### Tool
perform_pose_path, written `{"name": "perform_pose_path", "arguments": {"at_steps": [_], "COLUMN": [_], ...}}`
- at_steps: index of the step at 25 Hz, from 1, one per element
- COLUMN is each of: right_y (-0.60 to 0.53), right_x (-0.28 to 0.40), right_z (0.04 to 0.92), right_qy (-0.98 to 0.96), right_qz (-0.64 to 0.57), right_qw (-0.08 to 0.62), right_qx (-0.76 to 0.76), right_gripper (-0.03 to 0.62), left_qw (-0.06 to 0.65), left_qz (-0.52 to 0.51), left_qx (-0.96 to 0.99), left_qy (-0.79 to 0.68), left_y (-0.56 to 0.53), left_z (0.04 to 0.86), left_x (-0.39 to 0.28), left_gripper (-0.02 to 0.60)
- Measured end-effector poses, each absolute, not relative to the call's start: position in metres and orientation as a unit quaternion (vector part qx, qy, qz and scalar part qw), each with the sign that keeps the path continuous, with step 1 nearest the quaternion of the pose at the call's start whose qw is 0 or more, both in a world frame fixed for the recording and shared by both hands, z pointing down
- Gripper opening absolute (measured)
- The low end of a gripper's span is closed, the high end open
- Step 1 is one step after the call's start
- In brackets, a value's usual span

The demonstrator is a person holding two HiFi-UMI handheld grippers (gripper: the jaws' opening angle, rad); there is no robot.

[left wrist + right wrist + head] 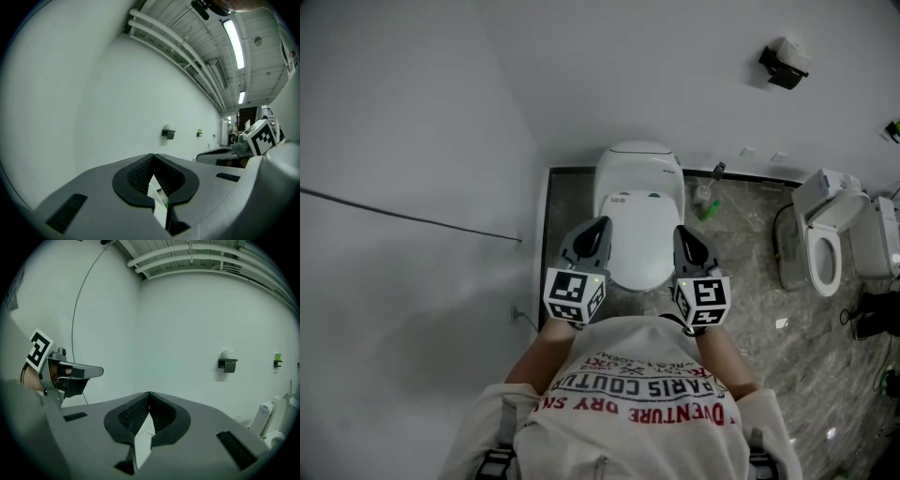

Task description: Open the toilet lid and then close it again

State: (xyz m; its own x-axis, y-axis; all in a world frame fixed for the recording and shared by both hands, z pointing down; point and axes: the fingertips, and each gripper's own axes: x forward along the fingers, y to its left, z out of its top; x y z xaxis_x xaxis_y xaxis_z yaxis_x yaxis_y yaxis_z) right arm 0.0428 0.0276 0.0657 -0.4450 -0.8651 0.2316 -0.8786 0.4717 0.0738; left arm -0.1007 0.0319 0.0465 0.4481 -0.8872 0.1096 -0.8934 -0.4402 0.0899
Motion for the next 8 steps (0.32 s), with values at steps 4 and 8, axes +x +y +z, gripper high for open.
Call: {"name": "perform_pose_path", "arguments": {"at_steps": [4, 8], "right_y": [0.0246, 0.0219], "right_x": [0.0426, 0.0397], "right_z": [0.0678, 0.0701], "right_qy": [-0.848, -0.848], "right_qz": [0.036, 0.043], "right_qw": [0.12, 0.12], "right_qx": [0.515, 0.515], "right_gripper": [0.014, 0.014], "left_qw": [0.068, 0.071], "left_qz": [0.026, 0.033], "left_qx": [0.85, 0.851], "left_qy": [-0.522, -0.519], "left_y": [0.0316, 0.0311], "left_z": [0.0479, 0.052], "left_x": [-0.099, -0.1008], "left_gripper": [0.008, 0.008]}}
